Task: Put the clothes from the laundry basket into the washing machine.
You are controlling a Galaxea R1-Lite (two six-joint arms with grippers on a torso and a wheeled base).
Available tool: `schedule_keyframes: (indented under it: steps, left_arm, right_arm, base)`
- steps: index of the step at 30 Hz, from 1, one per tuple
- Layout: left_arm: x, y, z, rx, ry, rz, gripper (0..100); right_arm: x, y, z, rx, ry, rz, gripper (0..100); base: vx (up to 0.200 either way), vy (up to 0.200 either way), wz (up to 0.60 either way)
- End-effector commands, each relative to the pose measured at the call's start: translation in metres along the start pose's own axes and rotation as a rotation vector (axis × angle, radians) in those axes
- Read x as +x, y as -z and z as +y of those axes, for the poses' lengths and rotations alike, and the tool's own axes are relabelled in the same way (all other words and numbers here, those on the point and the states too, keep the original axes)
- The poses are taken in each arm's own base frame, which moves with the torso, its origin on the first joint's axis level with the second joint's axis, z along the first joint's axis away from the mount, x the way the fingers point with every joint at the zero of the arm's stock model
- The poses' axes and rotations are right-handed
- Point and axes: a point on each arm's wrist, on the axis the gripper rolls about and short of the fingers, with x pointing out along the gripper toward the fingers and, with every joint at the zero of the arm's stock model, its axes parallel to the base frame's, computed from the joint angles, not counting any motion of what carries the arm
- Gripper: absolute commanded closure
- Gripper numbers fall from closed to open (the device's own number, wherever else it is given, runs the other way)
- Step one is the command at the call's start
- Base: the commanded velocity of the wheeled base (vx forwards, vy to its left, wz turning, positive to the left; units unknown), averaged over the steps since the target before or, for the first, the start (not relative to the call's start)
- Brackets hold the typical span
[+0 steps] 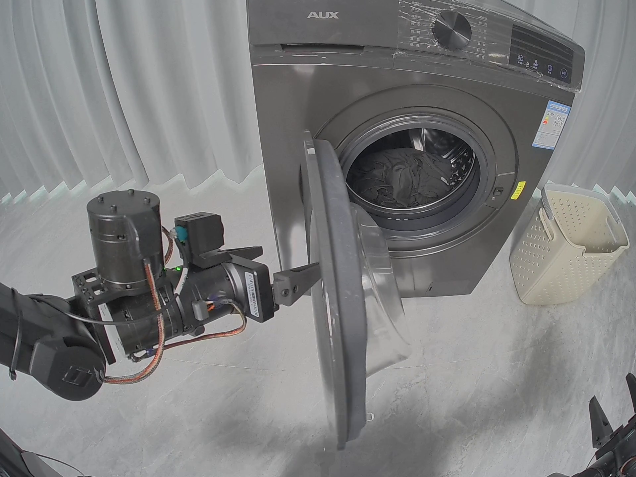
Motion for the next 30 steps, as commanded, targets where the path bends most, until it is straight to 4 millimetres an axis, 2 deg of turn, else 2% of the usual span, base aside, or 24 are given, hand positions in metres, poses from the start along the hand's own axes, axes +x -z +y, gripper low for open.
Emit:
schedule_keyframes:
  steps: [1,11,14,18,21,30]
  left_arm:
    - [0.013,0.003,-0.006,0.002,0.018,0.02,0]
    - [0.043,0.007,-0.014,0.003,0.044,0.028,0]
    - [0.062,0.001,-0.015,-0.022,0.044,-0.004,0]
    - [0.074,0.003,-0.014,-0.025,0.024,-0.012,0]
    - [0.094,0.005,-0.008,-0.026,0.012,-0.045,0]
    - [0.132,-0.013,-0.009,-0.027,-0.001,-0.151,0]
  right_arm:
    - [0.0,0.005,0.0,0.0,0.0,0.001,0]
    - [0.0,0.005,0.0,0.0,0.0,0.001,0]
    - [0.0,0.005,0.0,0.0,0.0,0.001,0]
    - [0.0,0.005,0.0,0.0,0.0,0.001,0]
    - [0.0,0.005,0.0,0.0,0.0,0.001,0]
    - [0.0,0.005,0.0,0.0,0.0,0.001,0]
  base:
    - [0.0,0.0,0.0]
    - [0.0,0.0,0.0]
    - [0.0,0.0,0.0]
    - [0.0,0.0,0.0]
    - [0.0,0.0,0.0]
    - [0.0,0.0,0.0]
